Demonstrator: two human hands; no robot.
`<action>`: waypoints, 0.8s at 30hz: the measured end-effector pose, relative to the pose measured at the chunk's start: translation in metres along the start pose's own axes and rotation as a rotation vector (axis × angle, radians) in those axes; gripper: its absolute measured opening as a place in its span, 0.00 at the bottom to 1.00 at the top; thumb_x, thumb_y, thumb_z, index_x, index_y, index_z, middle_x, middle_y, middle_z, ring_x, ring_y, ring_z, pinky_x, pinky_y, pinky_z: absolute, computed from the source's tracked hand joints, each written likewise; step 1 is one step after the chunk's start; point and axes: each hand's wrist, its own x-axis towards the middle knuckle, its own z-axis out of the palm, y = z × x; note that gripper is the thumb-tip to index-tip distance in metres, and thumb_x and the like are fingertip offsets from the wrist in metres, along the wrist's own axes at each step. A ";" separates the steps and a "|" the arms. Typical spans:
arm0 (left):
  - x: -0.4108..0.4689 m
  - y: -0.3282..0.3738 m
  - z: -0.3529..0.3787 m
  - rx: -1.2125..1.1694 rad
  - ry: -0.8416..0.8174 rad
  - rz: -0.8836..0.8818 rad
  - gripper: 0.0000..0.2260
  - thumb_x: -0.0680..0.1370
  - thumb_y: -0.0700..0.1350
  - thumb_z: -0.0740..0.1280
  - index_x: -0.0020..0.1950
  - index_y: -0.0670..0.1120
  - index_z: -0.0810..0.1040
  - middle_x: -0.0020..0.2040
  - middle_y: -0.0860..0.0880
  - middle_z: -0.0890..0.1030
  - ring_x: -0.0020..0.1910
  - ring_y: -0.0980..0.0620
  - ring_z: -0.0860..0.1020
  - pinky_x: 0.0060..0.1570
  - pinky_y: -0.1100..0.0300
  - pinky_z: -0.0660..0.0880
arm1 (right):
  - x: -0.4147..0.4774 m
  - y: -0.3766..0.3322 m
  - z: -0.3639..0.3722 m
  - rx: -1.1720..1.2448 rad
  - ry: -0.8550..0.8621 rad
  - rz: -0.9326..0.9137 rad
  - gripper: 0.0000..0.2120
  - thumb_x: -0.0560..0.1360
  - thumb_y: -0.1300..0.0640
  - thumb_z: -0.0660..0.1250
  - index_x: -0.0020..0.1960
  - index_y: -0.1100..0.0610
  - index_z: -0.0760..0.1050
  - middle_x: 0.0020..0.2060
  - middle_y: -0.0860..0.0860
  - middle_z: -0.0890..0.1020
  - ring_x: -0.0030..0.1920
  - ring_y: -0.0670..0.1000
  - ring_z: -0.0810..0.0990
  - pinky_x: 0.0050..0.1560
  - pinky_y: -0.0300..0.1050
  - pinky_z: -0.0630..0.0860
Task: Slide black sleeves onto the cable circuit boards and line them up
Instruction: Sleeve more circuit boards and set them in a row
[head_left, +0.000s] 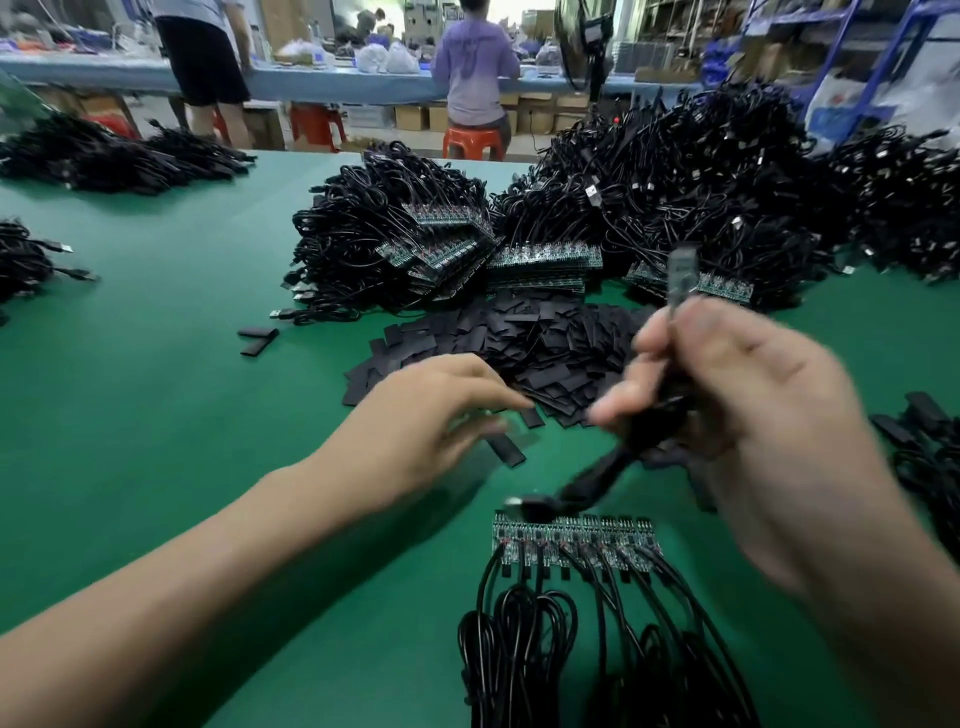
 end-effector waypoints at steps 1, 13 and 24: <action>0.001 -0.003 0.004 0.093 -0.066 0.028 0.12 0.80 0.48 0.70 0.63 0.54 0.84 0.57 0.57 0.81 0.57 0.57 0.77 0.58 0.60 0.73 | 0.003 -0.005 -0.009 0.036 0.009 0.009 0.13 0.76 0.43 0.65 0.41 0.49 0.82 0.31 0.49 0.81 0.33 0.51 0.83 0.35 0.45 0.80; 0.001 -0.009 0.011 0.192 -0.078 0.090 0.07 0.81 0.53 0.68 0.52 0.53 0.85 0.48 0.58 0.83 0.49 0.56 0.79 0.50 0.57 0.75 | 0.000 0.044 -0.022 -0.399 -0.208 0.571 0.16 0.79 0.43 0.65 0.39 0.52 0.80 0.26 0.48 0.69 0.22 0.46 0.63 0.22 0.37 0.62; -0.020 0.031 0.027 -0.656 0.086 -0.239 0.03 0.75 0.48 0.75 0.48 0.54 0.87 0.37 0.55 0.85 0.36 0.58 0.83 0.40 0.69 0.76 | -0.008 0.056 -0.014 -0.508 -0.080 0.256 0.09 0.78 0.46 0.69 0.45 0.49 0.84 0.24 0.41 0.74 0.25 0.38 0.69 0.30 0.29 0.66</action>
